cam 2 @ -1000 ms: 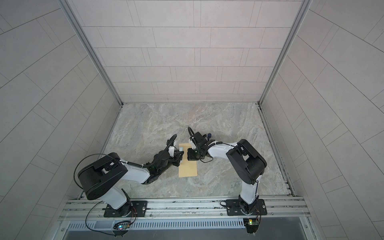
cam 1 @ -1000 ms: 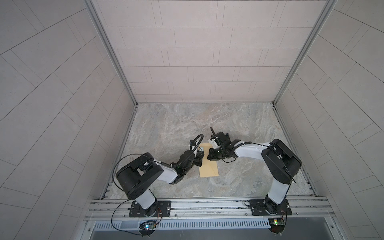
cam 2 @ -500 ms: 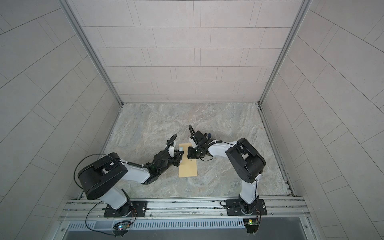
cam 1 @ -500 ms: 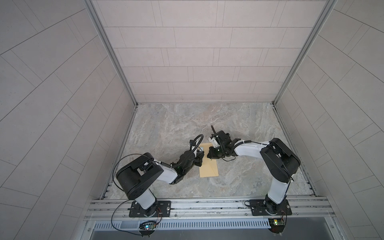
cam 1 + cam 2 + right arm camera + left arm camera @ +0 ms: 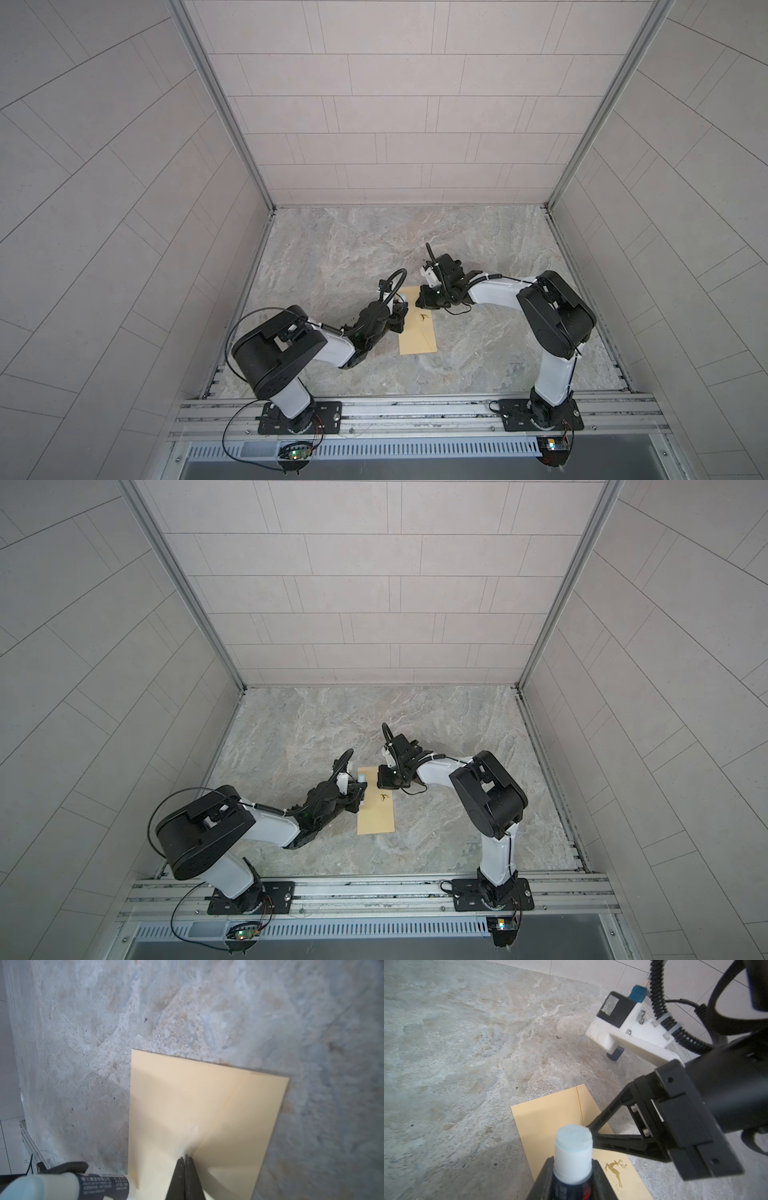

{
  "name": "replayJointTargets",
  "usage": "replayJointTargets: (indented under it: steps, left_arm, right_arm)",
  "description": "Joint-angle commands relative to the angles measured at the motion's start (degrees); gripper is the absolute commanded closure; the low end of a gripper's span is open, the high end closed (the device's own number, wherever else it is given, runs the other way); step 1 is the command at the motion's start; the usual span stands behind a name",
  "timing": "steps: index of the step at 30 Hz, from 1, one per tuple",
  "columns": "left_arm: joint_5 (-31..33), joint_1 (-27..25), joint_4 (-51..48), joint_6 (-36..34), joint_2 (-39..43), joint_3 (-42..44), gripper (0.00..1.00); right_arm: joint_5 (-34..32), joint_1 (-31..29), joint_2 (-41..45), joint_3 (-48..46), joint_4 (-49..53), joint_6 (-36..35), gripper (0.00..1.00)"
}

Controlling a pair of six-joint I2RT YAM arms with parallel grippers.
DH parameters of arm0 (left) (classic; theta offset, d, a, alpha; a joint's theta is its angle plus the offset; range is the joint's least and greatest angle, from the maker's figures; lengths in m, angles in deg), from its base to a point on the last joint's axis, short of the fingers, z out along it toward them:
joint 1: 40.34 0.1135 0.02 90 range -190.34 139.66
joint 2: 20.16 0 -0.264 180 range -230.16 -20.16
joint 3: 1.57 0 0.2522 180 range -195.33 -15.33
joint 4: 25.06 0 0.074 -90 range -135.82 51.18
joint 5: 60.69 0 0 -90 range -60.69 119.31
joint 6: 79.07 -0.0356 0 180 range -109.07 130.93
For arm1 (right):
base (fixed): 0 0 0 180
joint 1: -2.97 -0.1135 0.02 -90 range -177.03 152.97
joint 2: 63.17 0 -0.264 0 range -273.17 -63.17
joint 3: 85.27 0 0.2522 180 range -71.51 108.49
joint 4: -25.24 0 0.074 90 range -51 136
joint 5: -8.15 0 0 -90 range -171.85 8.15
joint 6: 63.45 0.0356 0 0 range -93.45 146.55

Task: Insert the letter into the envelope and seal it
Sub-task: 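Lift the right gripper off the sealed envelope and draw it back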

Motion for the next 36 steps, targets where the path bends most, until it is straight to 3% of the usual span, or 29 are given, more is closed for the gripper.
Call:
replayJointTargets:
  steps: [1, 25, 32, 36]
  left_arm:
    - [1.30, -0.05, 0.00, -0.54, -0.55, 1.17, 1.00]
    - [1.25, -0.08, -0.28, -0.09, -0.07, 1.11, 1.00]
    - [0.90, 0.00, -3.95, 0.02, 6.15, 0.63, 1.00]
    - [-0.24, -0.05, -9.68, -0.53, 14.10, -0.81, 1.00]
  right_arm:
    - [-3.89, 1.54, -2.57, 0.09, 3.18, -1.16, 1.00]
    - [-1.41, 3.11, -2.94, 1.42, 1.73, -0.41, 1.00]
    - [-0.20, 3.23, 4.62, 1.47, 0.11, 0.17, 1.00]
    - [-0.39, 3.15, 13.36, 0.26, -0.78, -0.38, 0.89]
